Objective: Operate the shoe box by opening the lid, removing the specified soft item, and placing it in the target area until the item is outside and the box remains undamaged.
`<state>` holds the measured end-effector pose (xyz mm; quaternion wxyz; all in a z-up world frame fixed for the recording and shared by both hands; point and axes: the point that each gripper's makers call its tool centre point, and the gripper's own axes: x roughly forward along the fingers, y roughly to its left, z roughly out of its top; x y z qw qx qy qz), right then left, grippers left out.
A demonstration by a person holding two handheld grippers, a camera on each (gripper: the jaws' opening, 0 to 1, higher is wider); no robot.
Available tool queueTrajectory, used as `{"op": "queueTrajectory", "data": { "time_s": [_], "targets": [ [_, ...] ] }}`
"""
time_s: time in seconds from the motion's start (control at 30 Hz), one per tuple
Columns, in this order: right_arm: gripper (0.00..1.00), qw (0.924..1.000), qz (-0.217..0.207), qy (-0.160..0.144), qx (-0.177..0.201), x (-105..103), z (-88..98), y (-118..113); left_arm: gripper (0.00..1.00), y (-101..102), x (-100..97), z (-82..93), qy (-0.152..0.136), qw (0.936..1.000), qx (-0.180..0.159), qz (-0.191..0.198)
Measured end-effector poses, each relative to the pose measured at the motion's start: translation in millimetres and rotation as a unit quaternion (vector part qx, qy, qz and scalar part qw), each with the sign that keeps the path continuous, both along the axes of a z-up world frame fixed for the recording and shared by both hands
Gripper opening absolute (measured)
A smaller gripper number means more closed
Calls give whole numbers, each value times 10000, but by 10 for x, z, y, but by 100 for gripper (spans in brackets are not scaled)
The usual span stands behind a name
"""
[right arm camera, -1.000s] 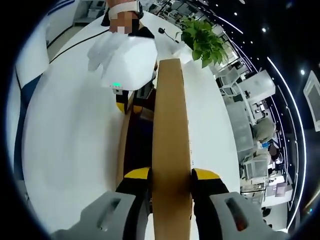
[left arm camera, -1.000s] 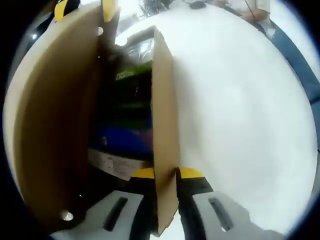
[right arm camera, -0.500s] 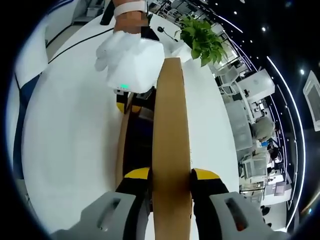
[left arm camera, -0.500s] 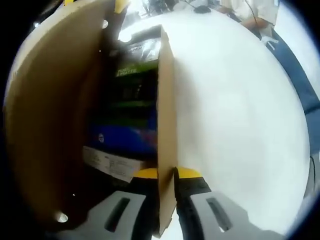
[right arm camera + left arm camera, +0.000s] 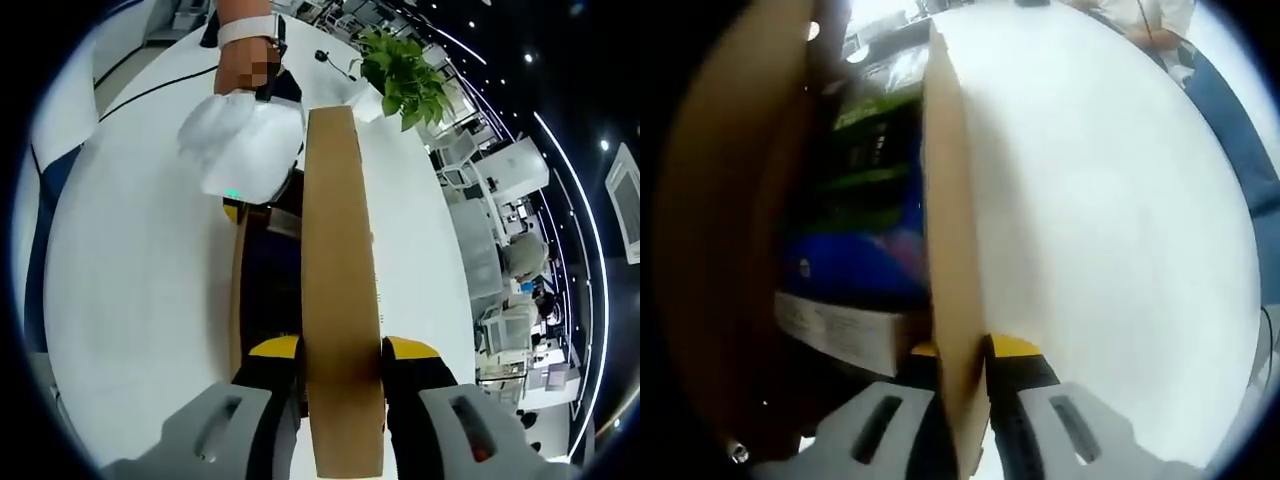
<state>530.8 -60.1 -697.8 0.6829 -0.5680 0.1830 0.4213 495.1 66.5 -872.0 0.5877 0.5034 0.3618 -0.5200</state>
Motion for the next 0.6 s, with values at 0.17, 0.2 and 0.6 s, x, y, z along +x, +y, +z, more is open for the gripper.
{"op": "queueTrajectory", "data": {
  "time_s": [0.17, 0.2, 0.6],
  "targets": [
    [30, 9999, -89, -54, 14, 31, 28, 10, 7, 6, 7, -62, 82, 9999, -19, 74],
    [30, 9999, -110, -73, 29, 38, 36, 7, 6, -4, -2, -50, 112, 9999, -13, 90],
    [29, 9995, -220, -158, 162, 100, 121, 0, 6, -17, -21, -55, 221, 9997, -78, 94]
  ]
}}
